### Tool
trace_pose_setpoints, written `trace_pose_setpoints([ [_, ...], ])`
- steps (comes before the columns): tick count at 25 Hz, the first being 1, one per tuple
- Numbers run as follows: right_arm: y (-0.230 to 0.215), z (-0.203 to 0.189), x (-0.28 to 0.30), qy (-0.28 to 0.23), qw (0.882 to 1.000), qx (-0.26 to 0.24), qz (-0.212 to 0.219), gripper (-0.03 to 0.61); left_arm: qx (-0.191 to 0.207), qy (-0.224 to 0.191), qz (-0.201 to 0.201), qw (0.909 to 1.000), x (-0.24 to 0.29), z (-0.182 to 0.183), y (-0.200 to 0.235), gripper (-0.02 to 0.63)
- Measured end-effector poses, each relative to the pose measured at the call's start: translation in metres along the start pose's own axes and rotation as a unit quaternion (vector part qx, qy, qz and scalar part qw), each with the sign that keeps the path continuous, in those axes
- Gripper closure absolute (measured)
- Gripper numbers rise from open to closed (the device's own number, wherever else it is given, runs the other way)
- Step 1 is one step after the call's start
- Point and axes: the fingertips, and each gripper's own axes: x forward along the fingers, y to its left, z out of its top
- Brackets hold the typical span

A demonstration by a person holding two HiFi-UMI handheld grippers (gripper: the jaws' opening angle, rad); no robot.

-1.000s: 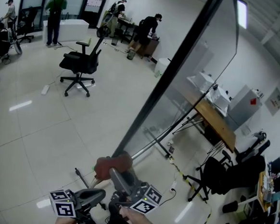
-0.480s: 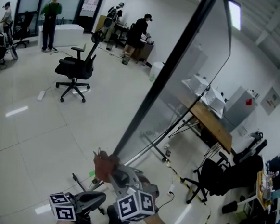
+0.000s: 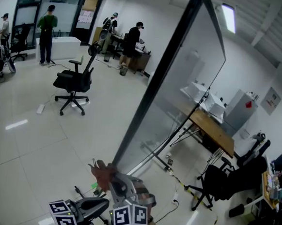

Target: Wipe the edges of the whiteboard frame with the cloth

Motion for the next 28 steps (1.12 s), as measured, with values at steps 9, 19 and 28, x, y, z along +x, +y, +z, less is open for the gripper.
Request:
trace_pose_setpoints([
  [9,-0.028,0.020,-0.014,-0.026,0.999,-0.018,-0.026,0.502,0.036,0.001,-0.017,0.9992,0.020,0.022,-0.020,0.626],
  [19,-0.066,0.034,-0.031,-0.063,0.997,-0.044,-0.029,0.502,0.067,-0.004,-0.023,0.9975,0.049,0.045,-0.040,0.626],
  [28,-0.095,0.046,-0.043,-0.127,0.990,-0.063,-0.008,0.502,0.106,-0.043,0.022,0.9932,0.077,0.068,-0.052,0.626],
])
